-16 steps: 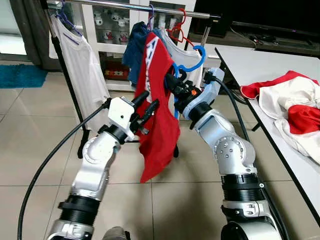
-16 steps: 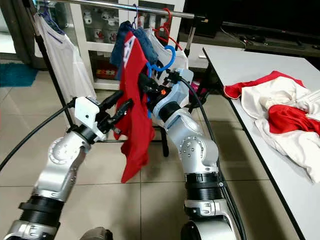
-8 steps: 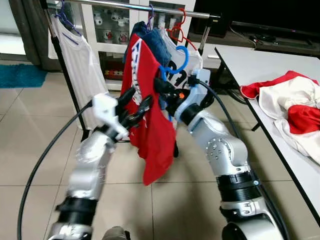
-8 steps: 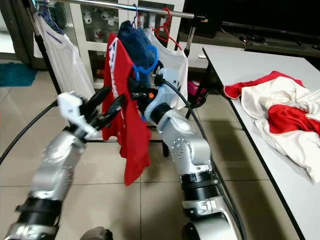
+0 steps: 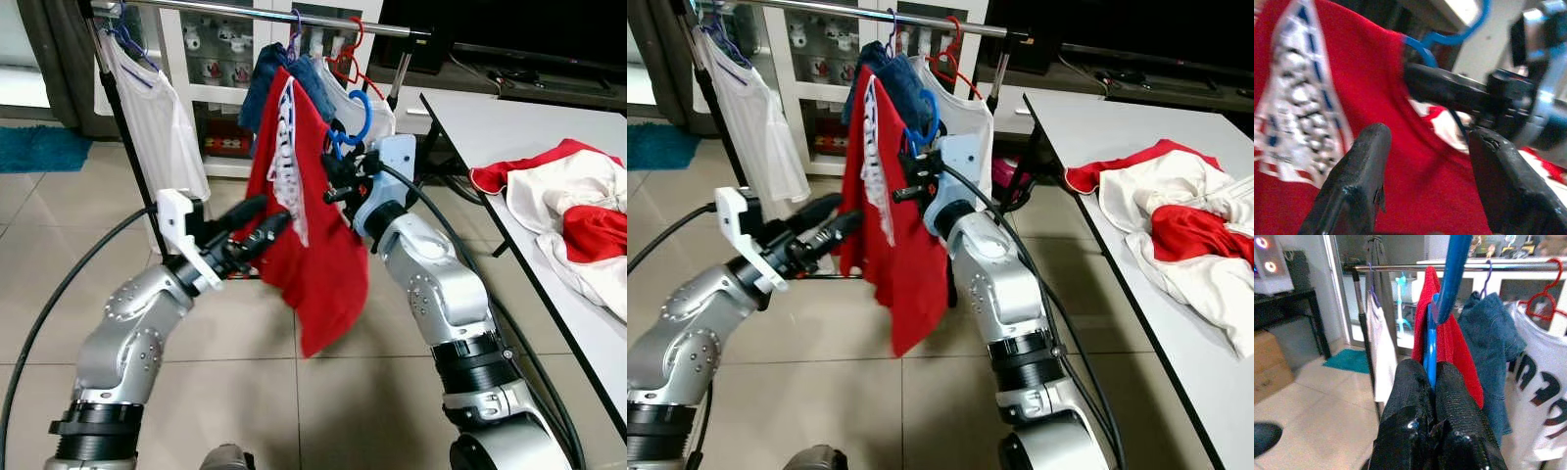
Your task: Hang hanger
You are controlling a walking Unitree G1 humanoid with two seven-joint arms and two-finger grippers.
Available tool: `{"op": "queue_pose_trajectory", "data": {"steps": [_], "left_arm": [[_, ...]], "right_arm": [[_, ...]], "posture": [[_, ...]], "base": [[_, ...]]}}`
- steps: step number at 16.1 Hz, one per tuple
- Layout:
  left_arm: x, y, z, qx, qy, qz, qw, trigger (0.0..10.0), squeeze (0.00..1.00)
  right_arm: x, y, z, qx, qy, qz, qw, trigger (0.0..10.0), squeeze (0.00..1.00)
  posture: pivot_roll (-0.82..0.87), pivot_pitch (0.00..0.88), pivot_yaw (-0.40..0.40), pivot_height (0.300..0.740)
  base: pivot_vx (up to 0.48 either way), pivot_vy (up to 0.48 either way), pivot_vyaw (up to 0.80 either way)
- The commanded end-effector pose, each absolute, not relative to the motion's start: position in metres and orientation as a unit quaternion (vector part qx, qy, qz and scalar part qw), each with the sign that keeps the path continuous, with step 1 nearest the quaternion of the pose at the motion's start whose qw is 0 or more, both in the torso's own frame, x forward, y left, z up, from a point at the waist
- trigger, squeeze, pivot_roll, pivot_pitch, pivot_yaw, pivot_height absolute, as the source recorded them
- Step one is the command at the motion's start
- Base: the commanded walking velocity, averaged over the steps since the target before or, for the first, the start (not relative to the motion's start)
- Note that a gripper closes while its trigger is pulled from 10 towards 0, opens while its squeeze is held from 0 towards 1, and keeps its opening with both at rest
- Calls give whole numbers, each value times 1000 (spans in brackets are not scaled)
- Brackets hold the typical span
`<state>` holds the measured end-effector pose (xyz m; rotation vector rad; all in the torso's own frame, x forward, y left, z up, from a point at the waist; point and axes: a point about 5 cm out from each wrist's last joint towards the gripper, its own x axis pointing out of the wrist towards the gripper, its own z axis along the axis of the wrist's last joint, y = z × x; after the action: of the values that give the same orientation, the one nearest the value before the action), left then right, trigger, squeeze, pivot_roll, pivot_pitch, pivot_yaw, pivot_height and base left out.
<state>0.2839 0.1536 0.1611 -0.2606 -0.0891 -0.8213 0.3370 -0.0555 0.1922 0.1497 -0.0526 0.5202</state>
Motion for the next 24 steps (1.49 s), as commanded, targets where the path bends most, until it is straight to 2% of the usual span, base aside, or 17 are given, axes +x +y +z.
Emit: {"op": "queue_pose_trajectory", "data": {"steps": [1,3,6,9,10,11,12,16,24], "left_arm": [[283,142,164,-129,-44,-422,896,10000,0],[287,134,168,-122,-49,-434,891,10000,0],[305,127,175,-59,-77,-399,912,10000,0],[311,124,174,-66,-73,-397,913,10000,0],[314,123,173,-63,-69,-391,915,7804,0],[319,124,171,-60,-65,-375,923,941,0],[323,125,170,-60,-64,-360,929,0,0],[328,122,172,-91,-66,-381,918,0,0],[338,120,169,-90,-49,-380,919,0,0]], "right_arm": [[339,-55,209,61,-65,253,963,10000,0],[339,-54,210,59,-69,252,963,10000,0],[337,-51,211,58,-74,255,962,10000,0],[336,-50,211,61,-77,256,962,10000,0],[335,-49,211,62,-78,257,961,10000,0],[335,-48,212,63,-80,260,960,10000,0],[334,-48,213,64,-82,262,959,10000,0],[333,-46,215,66,-85,268,958,10000,0],[331,-43,216,68,-89,271,956,10000,0]], "posture": [[3,0,-94,740],[0,0,-88,740],[-5,0,-78,740],[-8,0,-73,740],[-8,0,-73,740],[-9,0,-71,740],[-9,0,-71,740],[-9,0,-72,740],[-15,0,-61,740]], "base": [[0,0,0],[0,0,0],[0,0,0],[0,0,0],[0,0,0],[0,0,0],[0,0,0],[0,0,0],[0,0,0]]}}
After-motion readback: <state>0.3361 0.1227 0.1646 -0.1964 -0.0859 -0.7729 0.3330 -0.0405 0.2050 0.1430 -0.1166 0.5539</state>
